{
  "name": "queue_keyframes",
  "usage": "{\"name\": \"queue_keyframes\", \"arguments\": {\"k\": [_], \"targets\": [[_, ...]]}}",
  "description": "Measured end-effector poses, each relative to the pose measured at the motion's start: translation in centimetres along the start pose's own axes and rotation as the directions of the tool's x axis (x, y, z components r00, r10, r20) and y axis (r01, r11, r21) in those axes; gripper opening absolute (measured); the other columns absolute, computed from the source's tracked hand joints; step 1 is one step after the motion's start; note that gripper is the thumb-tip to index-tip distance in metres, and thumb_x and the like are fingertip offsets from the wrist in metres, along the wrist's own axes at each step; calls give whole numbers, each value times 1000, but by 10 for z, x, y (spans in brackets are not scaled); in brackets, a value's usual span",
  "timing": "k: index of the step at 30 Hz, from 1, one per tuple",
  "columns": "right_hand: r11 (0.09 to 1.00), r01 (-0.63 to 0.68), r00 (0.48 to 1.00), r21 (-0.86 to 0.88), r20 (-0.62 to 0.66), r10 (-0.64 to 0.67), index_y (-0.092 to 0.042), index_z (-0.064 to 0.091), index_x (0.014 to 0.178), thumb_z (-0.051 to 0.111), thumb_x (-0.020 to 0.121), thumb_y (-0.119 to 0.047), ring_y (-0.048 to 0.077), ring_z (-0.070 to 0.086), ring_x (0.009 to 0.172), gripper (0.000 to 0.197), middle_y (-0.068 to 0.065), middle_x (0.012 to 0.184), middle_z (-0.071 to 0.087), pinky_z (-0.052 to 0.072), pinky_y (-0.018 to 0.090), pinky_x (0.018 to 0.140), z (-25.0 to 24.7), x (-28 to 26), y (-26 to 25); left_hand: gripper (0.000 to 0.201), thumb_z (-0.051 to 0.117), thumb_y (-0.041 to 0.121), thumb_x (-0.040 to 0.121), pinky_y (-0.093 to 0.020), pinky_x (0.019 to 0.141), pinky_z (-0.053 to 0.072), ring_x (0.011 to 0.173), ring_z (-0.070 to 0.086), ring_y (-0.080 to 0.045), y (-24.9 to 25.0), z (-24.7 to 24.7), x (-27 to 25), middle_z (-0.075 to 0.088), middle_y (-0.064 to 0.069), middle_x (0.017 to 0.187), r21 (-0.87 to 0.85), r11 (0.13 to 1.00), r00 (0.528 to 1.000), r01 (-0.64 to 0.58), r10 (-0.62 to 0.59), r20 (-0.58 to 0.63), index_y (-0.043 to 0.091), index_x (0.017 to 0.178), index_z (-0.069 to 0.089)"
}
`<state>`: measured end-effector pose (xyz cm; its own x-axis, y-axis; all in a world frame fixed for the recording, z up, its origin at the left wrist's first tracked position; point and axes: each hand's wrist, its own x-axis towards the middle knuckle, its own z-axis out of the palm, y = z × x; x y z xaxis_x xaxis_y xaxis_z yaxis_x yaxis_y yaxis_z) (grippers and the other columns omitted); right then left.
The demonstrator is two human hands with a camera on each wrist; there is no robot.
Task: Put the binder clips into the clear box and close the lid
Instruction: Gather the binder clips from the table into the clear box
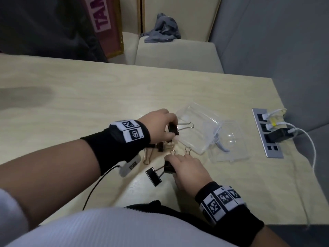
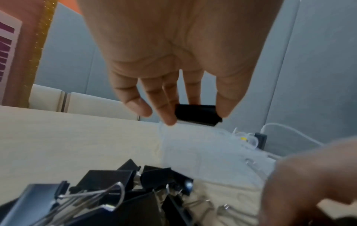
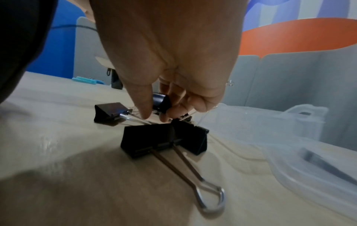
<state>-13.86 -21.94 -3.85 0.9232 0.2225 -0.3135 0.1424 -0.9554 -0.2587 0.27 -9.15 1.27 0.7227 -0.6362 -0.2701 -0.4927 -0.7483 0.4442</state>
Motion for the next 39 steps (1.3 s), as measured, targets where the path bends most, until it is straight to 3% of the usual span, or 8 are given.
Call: {"name": "queue_keyframes", "arguments": {"k": [5,9,12,17,24,28,33,39], "targets": [[992,-18,986,124,-162,39,-28,54,115,51,83,-9,22,53,105,38,-7,116,60,37,39,86,-16,-15,15,36,60,16,86,-40,93,50,118,55,-25,-3,15,31,48,6,139,166,982,996,-85,81,35,24,121,60],[962,15,934,272,-349,84,-20,60,97,56,69,3,19,57,87,36,-4,97,61,43,31,75,-19,-22,33,32,57,27,88,-40,88,49,120,50,-26,-12,19,33,47,11,141,308,945,991,-108,78,109,30,121,57],[891,21,852,453,-474,221,-16,61,94,56,68,11,4,52,87,37,-5,98,56,41,12,76,-24,-18,37,29,60,41,86,-40,87,49,115,51,-24,-23,20,26,53,12,133,313,945,988,-97,53,144,34,115,58],[877,-62,882,477,-386,272,-18,60,98,60,75,5,-4,44,86,32,-7,107,49,35,2,80,-28,6,36,31,63,41,83,-40,90,43,119,46,-24,-37,18,9,53,14,131,324,943,991,-76,36,128,37,114,60],[946,-186,964,265,-139,229,-20,47,133,47,85,4,16,47,124,53,-3,149,35,40,33,105,-26,25,38,39,48,42,94,-49,109,31,146,19,-24,-44,26,5,23,19,158,360,933,985,-23,-41,169,38,132,51],[962,-147,954,231,-222,199,-20,50,130,49,87,-2,19,44,126,46,-1,141,43,38,39,108,-28,13,38,51,44,50,93,-53,113,25,150,8,-26,-44,30,-4,8,11,163,473,877,974,-83,-28,224,34,141,42],[981,11,995,196,-103,9,-30,56,116,56,85,-21,13,51,106,33,-8,119,50,46,36,93,-15,-18,32,40,51,42,86,-43,101,37,126,39,-25,-25,26,-31,44,1,137,446,879,985,-170,150,79,28,123,54],[993,-17,999,117,41,13,-33,54,126,57,85,-34,25,52,111,41,0,139,40,48,39,91,17,-22,25,50,57,52,82,-40,91,37,116,44,-23,-18,47,-67,50,2,123,452,743,843,-495,283,458,30,127,50]]}}
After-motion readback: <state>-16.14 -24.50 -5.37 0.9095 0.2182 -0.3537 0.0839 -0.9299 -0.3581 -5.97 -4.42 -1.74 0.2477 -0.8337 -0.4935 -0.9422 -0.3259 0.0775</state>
